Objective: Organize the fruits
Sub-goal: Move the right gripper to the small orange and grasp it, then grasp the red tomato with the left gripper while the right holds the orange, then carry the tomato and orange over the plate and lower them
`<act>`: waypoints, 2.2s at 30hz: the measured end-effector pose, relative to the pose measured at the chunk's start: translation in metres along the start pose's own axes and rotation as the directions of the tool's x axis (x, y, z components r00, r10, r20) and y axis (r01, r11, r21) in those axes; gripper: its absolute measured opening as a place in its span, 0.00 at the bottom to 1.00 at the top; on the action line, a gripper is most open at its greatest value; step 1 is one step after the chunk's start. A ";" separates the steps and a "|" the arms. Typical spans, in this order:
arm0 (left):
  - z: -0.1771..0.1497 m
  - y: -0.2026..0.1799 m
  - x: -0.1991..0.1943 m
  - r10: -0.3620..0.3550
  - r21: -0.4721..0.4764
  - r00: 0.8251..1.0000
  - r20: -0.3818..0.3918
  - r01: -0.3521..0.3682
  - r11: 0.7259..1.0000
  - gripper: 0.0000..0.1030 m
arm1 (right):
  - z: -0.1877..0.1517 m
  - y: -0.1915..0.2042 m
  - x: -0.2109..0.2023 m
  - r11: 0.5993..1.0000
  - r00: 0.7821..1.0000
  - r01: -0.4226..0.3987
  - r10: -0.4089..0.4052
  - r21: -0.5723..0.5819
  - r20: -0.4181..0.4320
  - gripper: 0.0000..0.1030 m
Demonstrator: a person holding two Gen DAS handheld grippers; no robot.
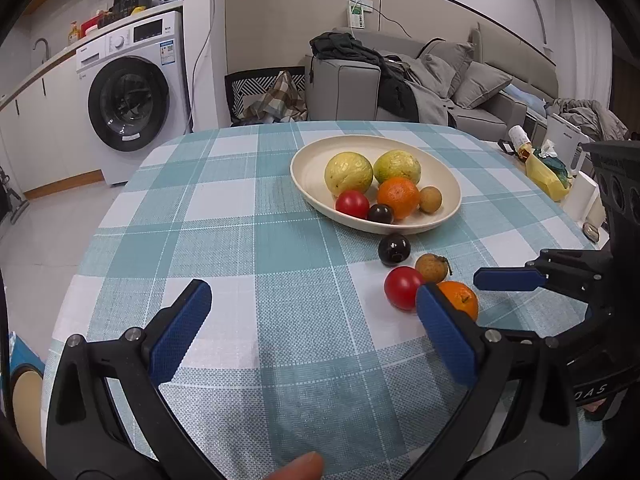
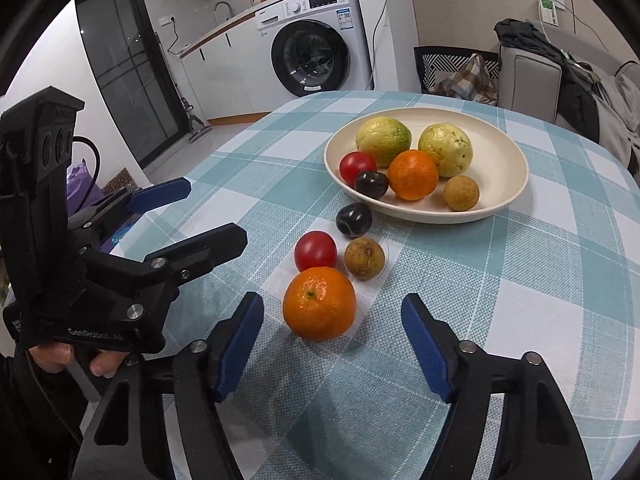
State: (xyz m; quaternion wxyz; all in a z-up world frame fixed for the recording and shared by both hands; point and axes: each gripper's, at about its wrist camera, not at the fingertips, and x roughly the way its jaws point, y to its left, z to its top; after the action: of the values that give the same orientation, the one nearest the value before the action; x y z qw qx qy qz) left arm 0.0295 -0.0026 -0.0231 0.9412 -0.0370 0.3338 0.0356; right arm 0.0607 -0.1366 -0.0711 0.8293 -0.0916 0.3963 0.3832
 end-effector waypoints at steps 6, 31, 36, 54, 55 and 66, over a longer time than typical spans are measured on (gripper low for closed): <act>0.000 0.006 0.006 -0.013 -0.033 1.000 -0.021 0.012 0.999 0.99 | 0.001 0.002 0.008 1.000 1.000 -0.010 0.009 -0.011 -0.027 0.53; 0.006 -0.021 0.034 -0.139 0.021 0.982 -0.128 0.142 0.990 0.85 | 0.007 -0.024 -0.011 0.999 0.998 0.044 -0.045 0.028 0.043 0.39; 0.004 -0.032 0.042 -0.148 0.051 0.977 -0.156 0.157 0.986 0.85 | 0.007 -0.035 -0.016 0.997 0.997 0.049 -0.052 0.055 0.054 0.39; 0.006 -0.042 0.056 -0.237 0.066 0.950 -0.201 0.255 0.965 0.27 | 0.006 -0.038 -0.014 0.996 0.997 0.052 -0.055 0.066 0.050 0.39; 0.006 -0.042 0.055 -0.242 0.067 0.950 -0.199 0.259 0.963 0.27 | 0.006 -0.038 -0.014 0.997 0.997 0.051 -0.054 0.066 0.050 0.39; 0.012 -0.032 0.043 -0.246 0.038 0.959 -0.145 0.253 0.967 0.27 | 0.005 -0.038 -0.015 0.996 0.996 0.059 -0.063 0.067 0.061 0.39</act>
State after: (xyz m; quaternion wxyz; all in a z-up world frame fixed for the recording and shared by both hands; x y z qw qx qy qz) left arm 0.0732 -0.0319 -0.0392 0.9134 -0.0547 0.3919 -0.0955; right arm 0.0847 -0.1685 -0.0624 0.8552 -0.0647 0.3793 0.3473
